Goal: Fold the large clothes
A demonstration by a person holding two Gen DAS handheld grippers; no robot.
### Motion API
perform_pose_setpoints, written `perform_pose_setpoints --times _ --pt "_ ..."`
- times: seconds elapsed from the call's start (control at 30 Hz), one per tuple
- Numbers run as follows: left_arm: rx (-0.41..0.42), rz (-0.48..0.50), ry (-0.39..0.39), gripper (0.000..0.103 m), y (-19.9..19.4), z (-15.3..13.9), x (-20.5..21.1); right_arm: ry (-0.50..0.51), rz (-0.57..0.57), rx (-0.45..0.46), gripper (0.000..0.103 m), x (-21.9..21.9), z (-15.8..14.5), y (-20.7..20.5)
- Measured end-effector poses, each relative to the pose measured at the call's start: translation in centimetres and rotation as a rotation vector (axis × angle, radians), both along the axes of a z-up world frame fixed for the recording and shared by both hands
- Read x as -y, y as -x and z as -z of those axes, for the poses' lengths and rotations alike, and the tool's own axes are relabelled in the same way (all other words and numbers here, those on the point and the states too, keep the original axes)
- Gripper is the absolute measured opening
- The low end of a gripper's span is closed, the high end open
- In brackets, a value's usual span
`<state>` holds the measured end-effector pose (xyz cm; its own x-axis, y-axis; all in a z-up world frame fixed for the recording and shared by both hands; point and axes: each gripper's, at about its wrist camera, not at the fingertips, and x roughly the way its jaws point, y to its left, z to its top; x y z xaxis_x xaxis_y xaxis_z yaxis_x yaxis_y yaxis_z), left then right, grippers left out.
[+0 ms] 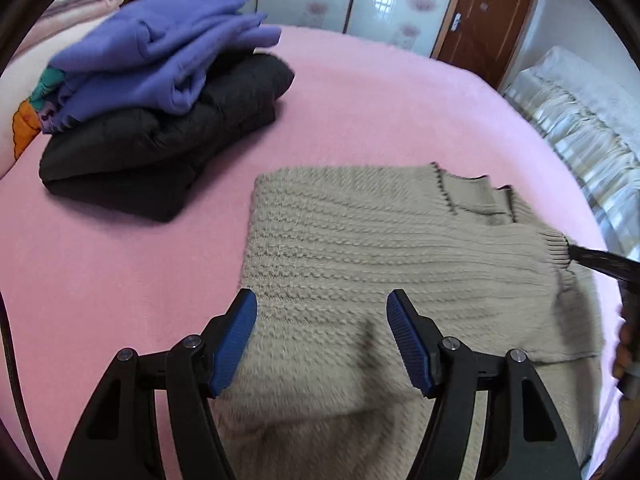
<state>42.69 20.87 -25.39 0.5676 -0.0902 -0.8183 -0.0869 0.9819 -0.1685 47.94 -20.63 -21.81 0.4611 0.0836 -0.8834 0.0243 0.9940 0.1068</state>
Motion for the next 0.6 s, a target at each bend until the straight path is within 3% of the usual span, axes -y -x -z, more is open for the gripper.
perform_pose_setpoints --times 0.07,0.37,0.43,0.47,0.53,0.6 --pt "-0.010 -0.011 0.009 0.066 -0.4 0.6 -0.3 -0.086 0.023 0.021 0.061 2.0 -0.8 1.4" --pt "-0.040 -0.081 0.040 0.066 1.0 2.8 -2.3 -0.244 0.068 -0.034 0.061 5.1 2.1 4.0" --pt "-0.050 -0.088 0.035 0.066 1.1 3.3 -2.5 -0.287 0.065 -0.022 0.040 4.7 2.3 3.5" --pt "-0.054 -0.091 0.031 0.066 1.1 3.5 -2.5 -0.300 0.054 -0.020 0.011 4.2 2.4 3.4" --pt "-0.055 -0.092 0.019 0.066 1.1 3.8 -2.4 -0.288 0.040 -0.027 0.009 3.2 2.4 3.2" --pt "-0.054 -0.092 -0.027 0.068 0.9 4.0 -2.1 -0.215 0.033 0.020 0.009 2.4 1.2 4.1"
